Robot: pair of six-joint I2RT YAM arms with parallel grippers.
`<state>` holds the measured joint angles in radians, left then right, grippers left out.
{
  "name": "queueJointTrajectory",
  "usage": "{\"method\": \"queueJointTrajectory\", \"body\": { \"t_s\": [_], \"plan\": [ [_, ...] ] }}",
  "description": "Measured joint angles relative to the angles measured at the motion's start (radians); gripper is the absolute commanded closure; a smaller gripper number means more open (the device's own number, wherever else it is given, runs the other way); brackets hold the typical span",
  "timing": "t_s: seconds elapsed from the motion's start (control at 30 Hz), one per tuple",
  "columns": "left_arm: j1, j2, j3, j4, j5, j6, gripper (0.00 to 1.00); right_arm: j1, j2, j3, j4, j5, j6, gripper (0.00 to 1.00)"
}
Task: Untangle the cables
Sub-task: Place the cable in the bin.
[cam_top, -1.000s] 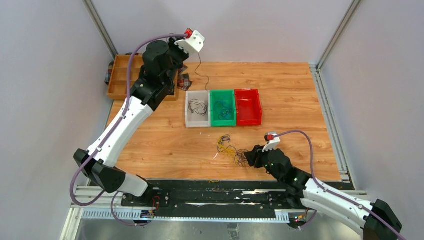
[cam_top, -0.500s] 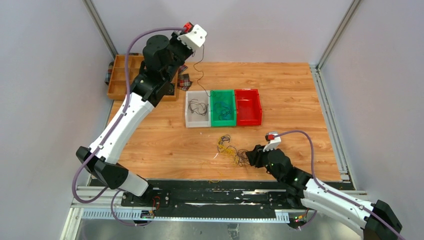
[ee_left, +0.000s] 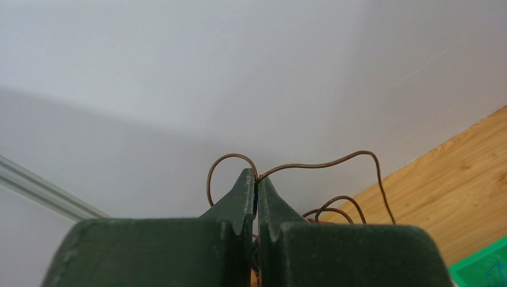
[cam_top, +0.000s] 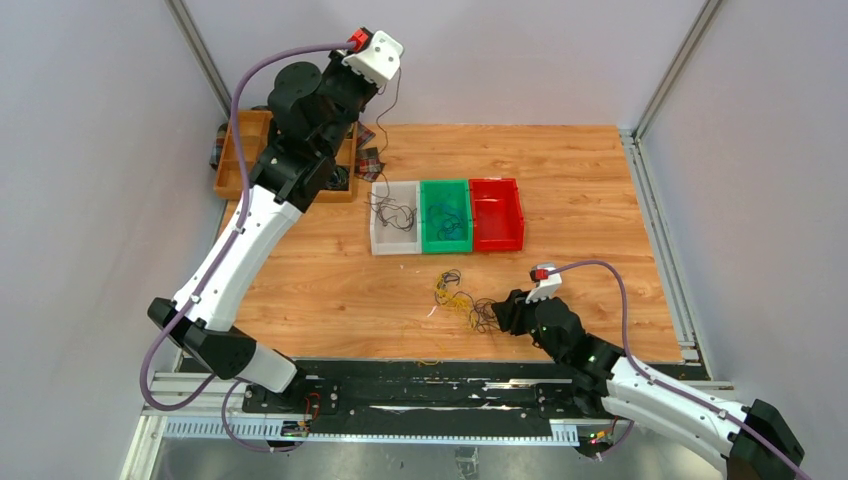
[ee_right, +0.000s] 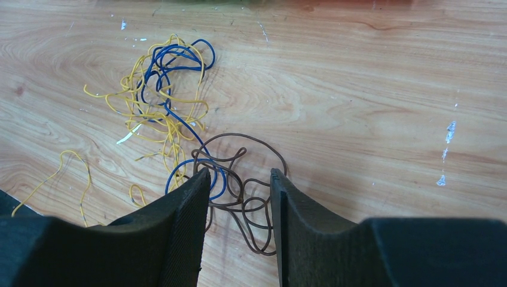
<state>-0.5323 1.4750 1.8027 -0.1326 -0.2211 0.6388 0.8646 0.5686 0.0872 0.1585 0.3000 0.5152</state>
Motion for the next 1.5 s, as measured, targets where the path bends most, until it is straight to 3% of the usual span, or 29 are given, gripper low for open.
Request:
{"method": "queueJointTrajectory", "body": {
  "t_s": [0.43, 0.7, 1.0, 1.3, 1.5],
  "plan": [
    [0.003, 0.003, -0.161, 0.01, -0.027, 0.01, 0.99, 0.0, -0.018, 0.012, -0.017, 0.0, 0.0, 0.59],
    [0.006, 0.005, -0.334, 0.006, -0.028, 0.022, 0.99, 0.0, -0.087, 0.016, -0.057, 0.019, -0.006, 0.59],
    [0.006, 0.013, -0.385, -0.039, -0.026, 0.015, 0.99, 0.0, -0.084, 0.016, -0.067, 0.025, -0.007, 0.6],
    [0.006, 0.115, -0.534, -0.034, -0.027, -0.038, 0.99, 0.0, -0.08, 0.022, -0.074, 0.028, -0.011, 0.6],
    [0.006, 0.211, -0.554, -0.016, -0.028, -0.058, 0.99, 0.0, -0.079, 0.022, -0.082, 0.05, -0.011, 0.6]
  ]
}}
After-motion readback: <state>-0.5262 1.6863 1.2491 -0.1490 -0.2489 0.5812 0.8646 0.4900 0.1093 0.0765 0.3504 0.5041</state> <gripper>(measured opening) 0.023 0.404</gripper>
